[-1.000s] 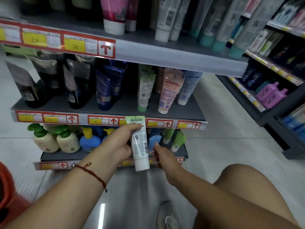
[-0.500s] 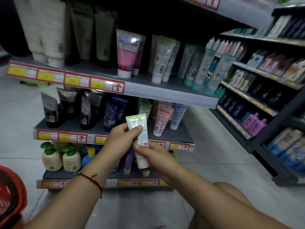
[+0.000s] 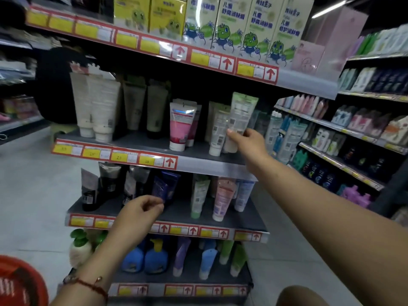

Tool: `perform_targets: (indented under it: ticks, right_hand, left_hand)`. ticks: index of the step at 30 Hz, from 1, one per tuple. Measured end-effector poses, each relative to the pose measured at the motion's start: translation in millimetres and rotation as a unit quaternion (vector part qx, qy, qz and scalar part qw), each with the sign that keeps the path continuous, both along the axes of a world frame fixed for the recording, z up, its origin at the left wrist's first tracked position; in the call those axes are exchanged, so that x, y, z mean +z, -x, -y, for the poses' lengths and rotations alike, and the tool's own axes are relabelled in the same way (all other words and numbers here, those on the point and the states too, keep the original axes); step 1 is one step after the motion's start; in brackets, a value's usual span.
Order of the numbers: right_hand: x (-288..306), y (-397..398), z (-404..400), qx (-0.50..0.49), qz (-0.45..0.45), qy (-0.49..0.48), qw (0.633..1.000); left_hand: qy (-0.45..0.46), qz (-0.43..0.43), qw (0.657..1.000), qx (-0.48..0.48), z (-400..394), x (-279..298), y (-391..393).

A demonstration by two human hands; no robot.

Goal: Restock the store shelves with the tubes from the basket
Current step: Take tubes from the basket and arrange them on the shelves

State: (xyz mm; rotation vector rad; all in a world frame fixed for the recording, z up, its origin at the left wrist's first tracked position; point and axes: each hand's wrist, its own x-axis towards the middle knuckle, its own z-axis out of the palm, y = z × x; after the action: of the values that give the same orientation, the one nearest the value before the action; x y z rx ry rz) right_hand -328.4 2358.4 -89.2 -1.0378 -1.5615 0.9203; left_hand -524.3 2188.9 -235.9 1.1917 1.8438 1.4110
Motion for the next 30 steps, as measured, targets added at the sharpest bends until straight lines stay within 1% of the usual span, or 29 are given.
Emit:
perform_targets:
  ticks: [1, 2, 5, 7, 10, 12, 14, 17, 18, 19, 21, 22, 24, 27, 29, 30]
  right_hand:
    - [0, -1, -13, -0.027, 0.017, -0.004, 0.999]
    - [-3, -3, -26, -0.054, 0.056, -0.002, 0.997]
    - [-18, -5, -55, -0.101, 0.204, 0.024, 0.973]
    - [-28, -4, -64, -0.103, 0.242, 0.032, 0.964]
    - [-33, -6, -70, -0.091, 0.231, 0.02, 0.969]
    - [-32, -8, -67, -0.08, 0.187, 0.02, 0.979]
    - [-31, -9, -52, -0.085, 0.137, 0.018, 0.987]
    - [-32, -6, -15, -0.09, 0.122, -0.086, 0.985]
    - [-31, -1, 1, -0.072, 0.133, -0.122, 0.981]
    - [-31, 7, 16, -0.044, 0.146, -0.155, 0.976]
    - [-29, 32, 42, 0.027, 0.177, -0.207, 0.962]
    - [-26, 49, 53, 0.066, 0.193, -0.217, 0.955]
    - [-20, 92, 62, 0.14, 0.223, -0.212, 0.941]
    - [-7, 168, 56, 0.194, 0.25, -0.157, 0.935]
    - [3, 216, 48, 0.229, 0.237, -0.077, 0.941]
    - [7, 238, 42, 0.242, 0.213, -0.032, 0.946]
  left_hand:
    - [0.008, -0.007, 1.0, 0.002, 2, -1, 3]
    - [0.016, -0.012, 1.0, 0.003, 4, -2, 7]
    - [0.042, -0.022, 0.999, 0.007, 8, -8, 16]
    - [0.049, -0.022, 0.998, 0.015, 8, -12, 21]
    - [0.069, -0.042, 0.996, 0.024, 14, -16, 20]
    - [0.081, -0.049, 0.995, 0.033, 21, -19, 20]
    - [0.088, -0.028, 0.995, 0.04, 34, -22, 21]
    - [0.087, 0.05, 0.992, 0.07, 57, -25, 28]
    - [0.088, 0.063, 0.991, 0.083, 64, -22, 32]
    - [0.09, 0.057, 0.99, 0.093, 69, -16, 38]
    - [0.089, -0.008, 0.99, 0.109, 74, 7, 58]
    - [0.086, -0.058, 0.988, 0.116, 72, 23, 71]
    - [0.076, -0.166, 0.973, 0.142, 62, 60, 100]
    - [0.092, -0.286, 0.934, 0.193, 32, 113, 151]
    - [0.12, -0.344, 0.908, 0.208, 6, 139, 186]
    - [0.132, -0.355, 0.902, 0.21, -8, 148, 201]
